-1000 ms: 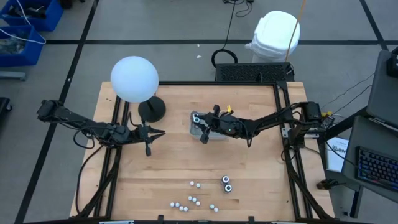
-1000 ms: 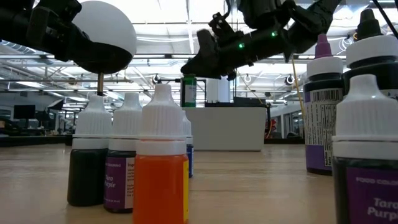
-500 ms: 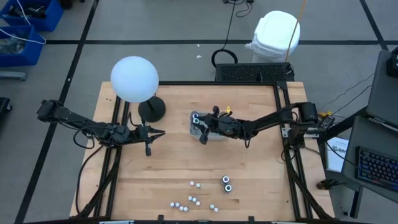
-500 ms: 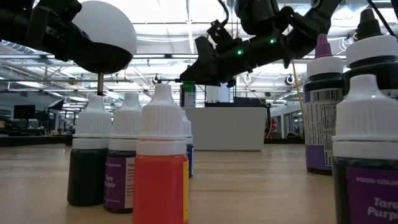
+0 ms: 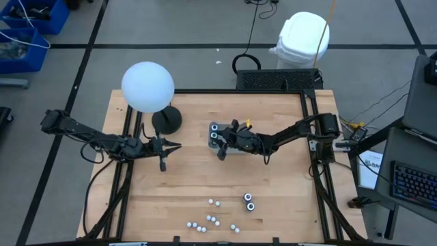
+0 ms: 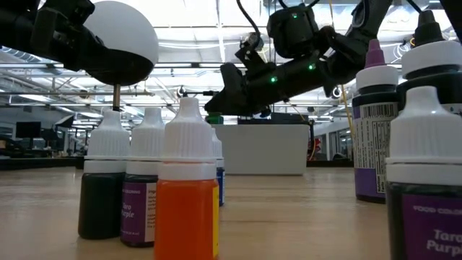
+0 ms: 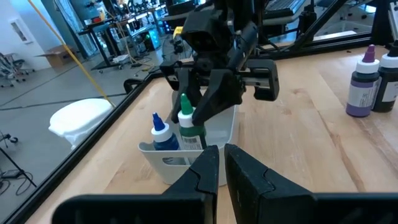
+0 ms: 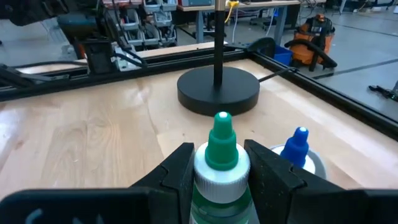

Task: Pick & Place food coloring
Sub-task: Put the big green food coloring bottle into the gray bin

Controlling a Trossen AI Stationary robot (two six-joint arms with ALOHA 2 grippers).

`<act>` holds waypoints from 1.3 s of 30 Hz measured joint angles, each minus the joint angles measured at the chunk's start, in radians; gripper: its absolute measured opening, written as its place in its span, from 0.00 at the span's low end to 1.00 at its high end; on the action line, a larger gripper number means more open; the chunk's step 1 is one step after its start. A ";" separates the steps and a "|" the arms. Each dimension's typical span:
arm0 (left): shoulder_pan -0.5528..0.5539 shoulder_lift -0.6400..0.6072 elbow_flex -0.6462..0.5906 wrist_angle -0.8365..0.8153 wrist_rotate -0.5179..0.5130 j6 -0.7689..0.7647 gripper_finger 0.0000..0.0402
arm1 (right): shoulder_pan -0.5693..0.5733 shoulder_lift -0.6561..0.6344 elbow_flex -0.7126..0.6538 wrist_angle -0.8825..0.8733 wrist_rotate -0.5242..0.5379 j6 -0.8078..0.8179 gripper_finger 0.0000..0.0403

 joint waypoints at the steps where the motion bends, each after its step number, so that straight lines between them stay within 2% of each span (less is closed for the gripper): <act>1: 0.000 0.000 0.000 0.000 0.000 0.000 0.09 | 0.000 0.006 0.000 0.005 0.000 0.001 0.28; 39: 0.000 0.000 0.000 0.000 -0.006 0.001 0.09 | 0.000 0.060 -0.001 0.012 0.000 0.029 0.28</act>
